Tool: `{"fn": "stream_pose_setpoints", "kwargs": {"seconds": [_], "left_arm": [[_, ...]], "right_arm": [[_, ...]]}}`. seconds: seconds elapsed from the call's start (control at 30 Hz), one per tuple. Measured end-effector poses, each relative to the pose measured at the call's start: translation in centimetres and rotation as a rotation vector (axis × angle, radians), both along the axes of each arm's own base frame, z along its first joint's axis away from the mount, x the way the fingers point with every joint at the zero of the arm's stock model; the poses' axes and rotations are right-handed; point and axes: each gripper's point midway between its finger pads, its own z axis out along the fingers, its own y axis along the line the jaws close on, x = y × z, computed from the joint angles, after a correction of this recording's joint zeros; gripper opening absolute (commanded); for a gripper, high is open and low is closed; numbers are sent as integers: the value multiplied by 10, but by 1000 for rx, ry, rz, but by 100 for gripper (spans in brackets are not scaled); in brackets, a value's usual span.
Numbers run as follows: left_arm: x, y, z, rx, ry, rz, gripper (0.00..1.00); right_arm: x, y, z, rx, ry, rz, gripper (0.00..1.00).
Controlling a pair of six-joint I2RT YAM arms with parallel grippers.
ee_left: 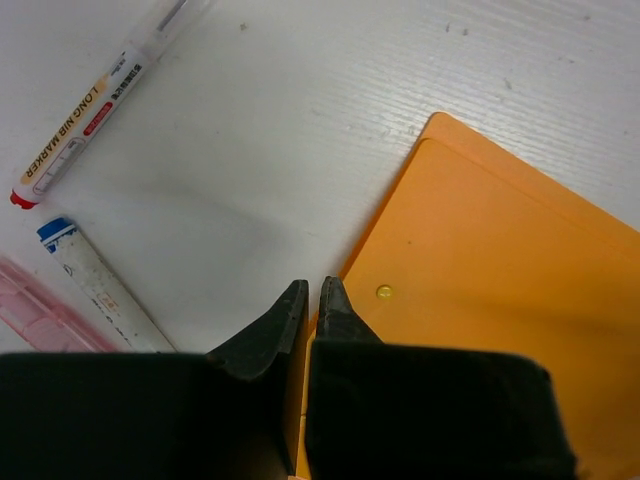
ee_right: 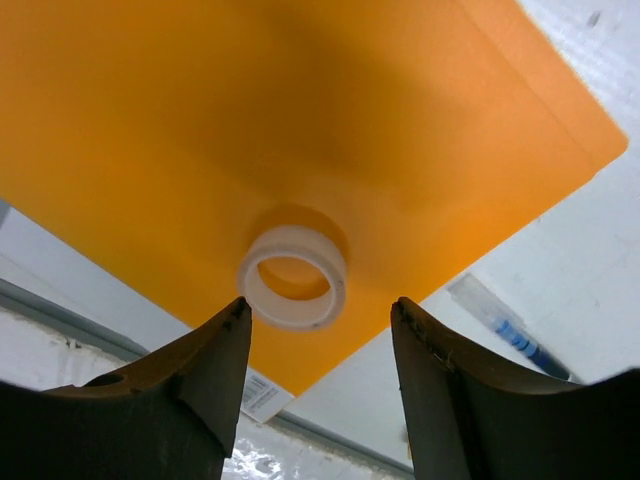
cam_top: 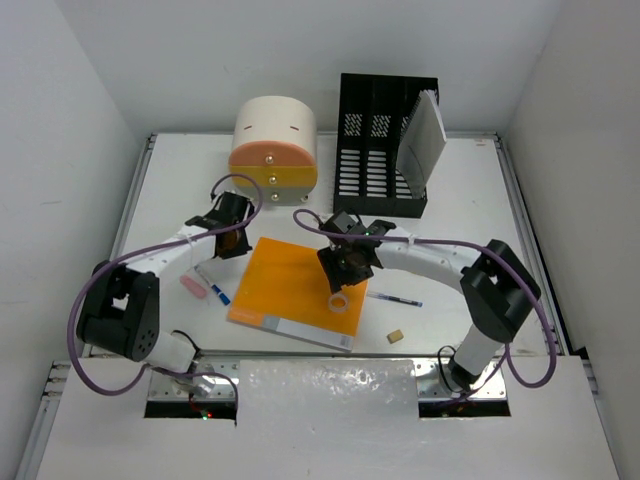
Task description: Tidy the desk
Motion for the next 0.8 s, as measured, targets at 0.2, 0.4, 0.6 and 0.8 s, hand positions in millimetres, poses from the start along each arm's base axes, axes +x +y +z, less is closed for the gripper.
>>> {"fn": "stream_pose_setpoints", "kwargs": {"seconds": [0.2,0.4,0.6,0.8], "left_arm": [[1,-5,7,-27,-20,-11,0],[1,-7,8,-42,-22,-19,0],[-1,-9,7,-52,-17,-24,0],[-9,-9,1,-58,2,-30,0]], "right_arm": [[-15,-1,-10,-46,23,16,42],[-21,-12,-27,-89,31,1,41],[-21,-25,-42,-141,16,-6,9],[-13,-25,-43,-145,-23,-17,0]]}}
